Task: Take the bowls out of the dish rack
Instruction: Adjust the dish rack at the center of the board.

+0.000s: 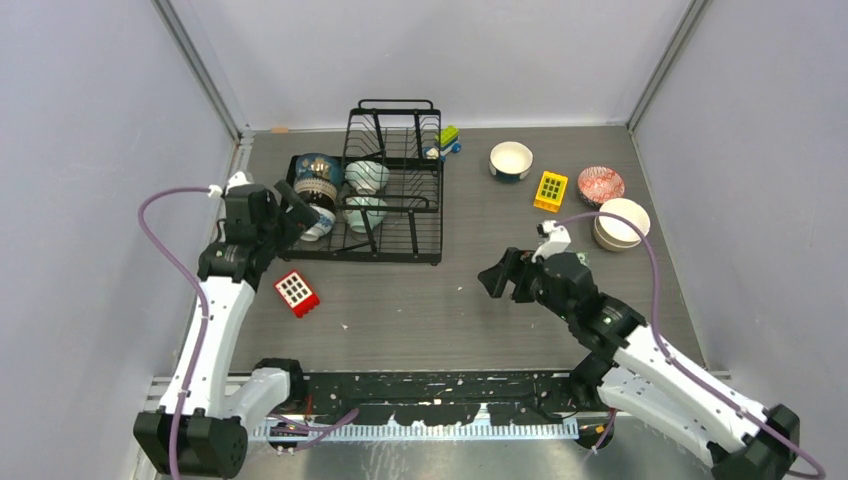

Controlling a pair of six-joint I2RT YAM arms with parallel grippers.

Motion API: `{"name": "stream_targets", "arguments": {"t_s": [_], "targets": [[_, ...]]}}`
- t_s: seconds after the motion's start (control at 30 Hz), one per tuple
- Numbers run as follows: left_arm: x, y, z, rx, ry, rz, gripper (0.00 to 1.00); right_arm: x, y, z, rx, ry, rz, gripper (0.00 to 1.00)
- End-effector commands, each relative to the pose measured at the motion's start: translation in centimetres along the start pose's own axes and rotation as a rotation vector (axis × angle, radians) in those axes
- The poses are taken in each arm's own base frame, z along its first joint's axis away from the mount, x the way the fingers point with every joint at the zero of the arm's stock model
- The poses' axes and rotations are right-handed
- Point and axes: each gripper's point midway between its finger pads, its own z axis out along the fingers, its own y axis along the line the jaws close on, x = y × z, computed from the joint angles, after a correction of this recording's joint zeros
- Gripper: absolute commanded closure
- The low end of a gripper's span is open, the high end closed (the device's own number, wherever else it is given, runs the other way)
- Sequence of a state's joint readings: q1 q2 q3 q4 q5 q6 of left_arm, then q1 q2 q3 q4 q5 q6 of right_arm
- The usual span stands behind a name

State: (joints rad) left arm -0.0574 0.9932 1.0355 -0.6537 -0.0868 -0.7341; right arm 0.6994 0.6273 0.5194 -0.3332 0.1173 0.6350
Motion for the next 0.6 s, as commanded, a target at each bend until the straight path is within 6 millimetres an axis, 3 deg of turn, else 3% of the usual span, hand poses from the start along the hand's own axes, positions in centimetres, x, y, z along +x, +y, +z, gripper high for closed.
{"name": "stream_targets", "arguments": {"t_s": [0.0,0.3,0.57], "targets": [[1.7,0.3,-2.3,0.054,0.021,-0.069,0.03,-0.9,1.8,3.2,-0.029,-0.011,0.041,0.15],[6.5,3.1,-4.1,0.028,0.130,-0.086,0.04,-4.2,2.1,11.2,0.159,-0.048,0.164,0.21],[5.8,4.5,-5.6,-0.021,0.078,0.005,0.02,-5.1,1.0,17.9,0.248,0.038,0.180,0.27]]}}
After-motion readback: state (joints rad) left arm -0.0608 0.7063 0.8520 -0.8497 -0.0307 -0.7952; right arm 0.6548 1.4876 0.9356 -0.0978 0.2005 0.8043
